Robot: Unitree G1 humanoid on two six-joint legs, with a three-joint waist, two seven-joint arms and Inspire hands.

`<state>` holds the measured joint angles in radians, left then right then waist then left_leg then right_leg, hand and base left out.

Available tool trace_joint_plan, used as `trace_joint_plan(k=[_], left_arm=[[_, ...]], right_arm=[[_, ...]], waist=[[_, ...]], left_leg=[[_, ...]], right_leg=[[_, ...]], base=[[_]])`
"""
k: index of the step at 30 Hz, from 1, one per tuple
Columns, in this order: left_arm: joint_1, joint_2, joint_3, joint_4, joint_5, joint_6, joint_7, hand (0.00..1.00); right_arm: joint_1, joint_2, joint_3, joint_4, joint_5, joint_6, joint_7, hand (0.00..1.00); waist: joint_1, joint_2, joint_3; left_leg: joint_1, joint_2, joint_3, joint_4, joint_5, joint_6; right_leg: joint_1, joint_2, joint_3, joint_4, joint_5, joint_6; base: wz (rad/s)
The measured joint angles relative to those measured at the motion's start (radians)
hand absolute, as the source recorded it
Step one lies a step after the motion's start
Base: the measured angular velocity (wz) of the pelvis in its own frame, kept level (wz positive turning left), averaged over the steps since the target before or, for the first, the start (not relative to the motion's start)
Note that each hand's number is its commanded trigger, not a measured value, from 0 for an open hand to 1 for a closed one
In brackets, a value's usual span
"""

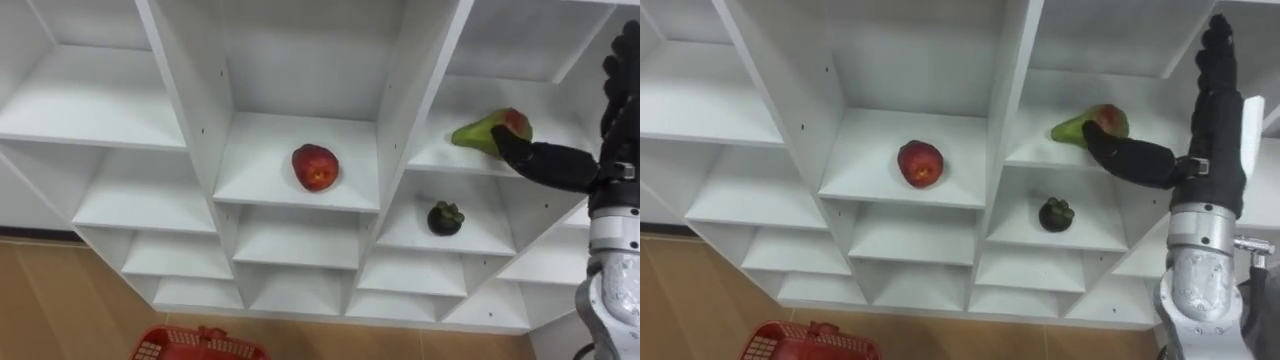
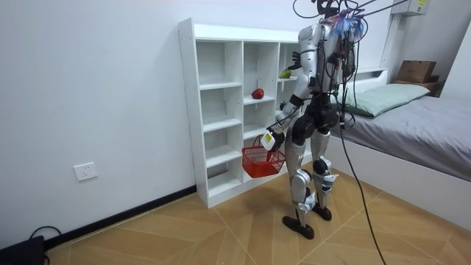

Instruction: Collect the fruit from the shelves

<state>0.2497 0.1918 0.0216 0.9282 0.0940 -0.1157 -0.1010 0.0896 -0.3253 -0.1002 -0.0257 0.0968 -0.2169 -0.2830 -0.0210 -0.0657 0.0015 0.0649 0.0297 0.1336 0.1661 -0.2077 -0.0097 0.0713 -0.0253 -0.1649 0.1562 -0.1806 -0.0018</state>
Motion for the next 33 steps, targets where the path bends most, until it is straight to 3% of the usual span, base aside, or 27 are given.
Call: trace_joint_plan(k=[6,12,19,25,33], left_arm=[[0.002,-0.001,0.018,-0.007,0.032,0.004,-0.001,1.0],[0.006,0.0,0.038,-0.006,0.033,0.005,0.002,1.0],[0.012,0.0,0.046,-0.007,0.031,0.005,0.0,1.0],[0.015,-0.004,0.046,-0.008,0.032,0.005,-0.003,1.0],[0.017,-0.004,0.046,-0.008,0.031,0.005,-0.003,1.0]], right_arm=[[-0.012,-0.015,-0.035,0.062,0.037,0.018,0.047,0.0],[-0.05,-0.027,-0.042,0.14,0.05,0.026,0.079,0.0],[-0.093,-0.04,-0.042,0.185,0.05,0.031,0.124,0.0],[-0.109,-0.045,-0.042,0.208,0.049,0.035,0.171,0.0],[-0.109,-0.046,-0.042,0.209,0.045,0.044,0.202,0.0]], waist=[[0.0,-0.003,0.0022],[0.001,-0.018,0.0108],[-0.001,-0.016,0.0087],[-0.001,0.004,-0.0013],[-0.002,0.005,0.0019]], left_leg=[[0.001,-0.001,0.0,0.002,0.001,0.002],[0.003,-0.003,-0.001,0.002,0.003,0.004],[0.002,-0.005,-0.005,0.002,0.003,0.004],[0.004,-0.004,-0.007,0.001,0.003,0.004],[0.018,-0.005,-0.006,0.002,0.004,0.006]], right_leg=[[-0.001,-0.003,-0.003,0.006,0.0,0.0],[-0.003,-0.004,-0.001,0.01,0.0,0.0],[-0.001,-0.006,-0.002,0.006,-0.001,0.001],[0.0,-0.006,-0.007,0.011,-0.001,0.001],[0.015,-0.008,-0.015,0.011,-0.001,0.001]], base=[[0.0],[0.0],[0.0],[0.0],[0.0]])
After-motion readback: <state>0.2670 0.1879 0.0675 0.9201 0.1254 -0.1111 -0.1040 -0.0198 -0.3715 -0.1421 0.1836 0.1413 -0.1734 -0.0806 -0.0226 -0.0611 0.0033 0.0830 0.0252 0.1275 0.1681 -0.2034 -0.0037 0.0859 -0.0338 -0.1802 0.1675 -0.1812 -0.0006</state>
